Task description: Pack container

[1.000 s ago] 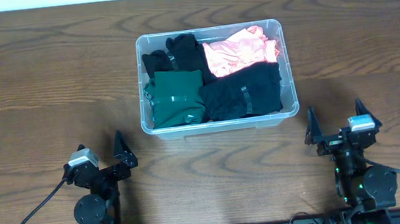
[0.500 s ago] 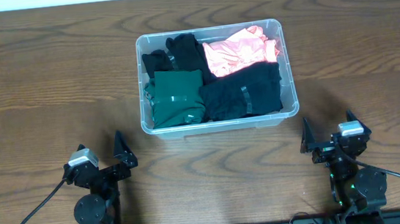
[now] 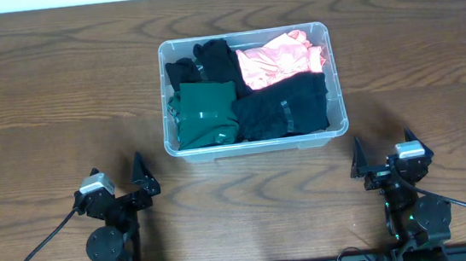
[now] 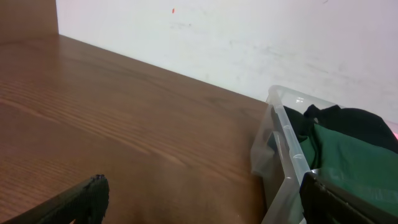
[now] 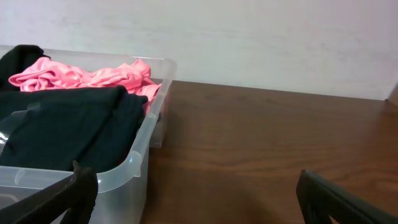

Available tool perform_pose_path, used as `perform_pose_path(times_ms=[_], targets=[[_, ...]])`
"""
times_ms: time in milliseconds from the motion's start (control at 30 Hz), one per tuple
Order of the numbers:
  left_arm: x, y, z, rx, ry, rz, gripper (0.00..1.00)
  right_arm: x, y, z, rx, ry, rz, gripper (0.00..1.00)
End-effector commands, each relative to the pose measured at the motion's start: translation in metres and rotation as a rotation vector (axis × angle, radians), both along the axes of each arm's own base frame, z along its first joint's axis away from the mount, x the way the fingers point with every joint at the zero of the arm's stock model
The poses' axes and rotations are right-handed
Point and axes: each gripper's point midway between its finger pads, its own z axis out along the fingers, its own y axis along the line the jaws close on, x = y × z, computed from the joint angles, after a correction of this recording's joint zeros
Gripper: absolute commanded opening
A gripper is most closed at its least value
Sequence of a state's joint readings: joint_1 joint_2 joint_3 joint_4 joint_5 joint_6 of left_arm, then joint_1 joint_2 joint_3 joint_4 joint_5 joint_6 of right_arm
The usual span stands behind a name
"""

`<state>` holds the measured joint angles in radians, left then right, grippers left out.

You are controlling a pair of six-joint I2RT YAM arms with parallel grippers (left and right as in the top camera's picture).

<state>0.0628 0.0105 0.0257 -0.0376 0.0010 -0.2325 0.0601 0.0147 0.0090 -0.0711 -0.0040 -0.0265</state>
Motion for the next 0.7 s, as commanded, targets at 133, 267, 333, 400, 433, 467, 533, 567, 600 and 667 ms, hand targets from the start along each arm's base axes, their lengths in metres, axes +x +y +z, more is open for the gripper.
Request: perform_pose_path(times_ms=[133, 267, 333, 400, 433, 467, 533, 567, 600, 667], targets=[[-0.0008, 0.0009, -0.0181, 0.000, 0.053, 0.006, 0.98, -0.0002, -0.0020, -0.0005, 0.003, -0.002, -0.008, 0.99], [-0.0008, 0.0009, -0.0181, 0.000, 0.053, 0.006, 0.98, -0.0002, -0.0020, -0.0005, 0.003, -0.002, -0.008, 0.99], [-0.0008, 0.0009, -0.0181, 0.000, 0.053, 0.006, 0.98, -0.0002, -0.0020, -0.0005, 0.003, -0.002, -0.008, 0.99], [-0.0008, 0.0009, -0.0181, 0.000, 0.053, 0.006, 0.98, -0.0002, -0.0020, -0.0005, 0.003, -0.002, -0.008, 0.99], [-0.0008, 0.0009, -0.0181, 0.000, 0.053, 0.006, 0.98, -0.0002, -0.0020, -0.0005, 0.003, -0.002, -0.008, 0.99], [-0.0008, 0.0009, -0.0181, 0.000, 0.053, 0.006, 0.98, -0.0002, -0.0020, -0.0005, 0.003, -0.002, -0.008, 0.99], [-0.0008, 0.0007, -0.0181, 0.000, 0.052, 0.005, 0.98, -0.0002, -0.0020, -0.0005, 0.003, -0.002, -0.008, 0.99], [-0.0008, 0.0006, -0.0181, -0.001, 0.052, 0.005, 0.98, -0.0002, -0.0020, -0.0005, 0.003, -0.002, -0.008, 0.99], [-0.0007, 0.0000, -0.0181, -0.002, 0.052, 0.001, 0.98, -0.0002, -0.0020, -0.0005, 0.003, -0.002, -0.008, 0.99], [-0.0006, -0.0007, -0.0181, -0.002, 0.052, -0.003, 0.98, -0.0002, -0.0020, -0.0005, 0.003, -0.002, -0.008, 0.99]])
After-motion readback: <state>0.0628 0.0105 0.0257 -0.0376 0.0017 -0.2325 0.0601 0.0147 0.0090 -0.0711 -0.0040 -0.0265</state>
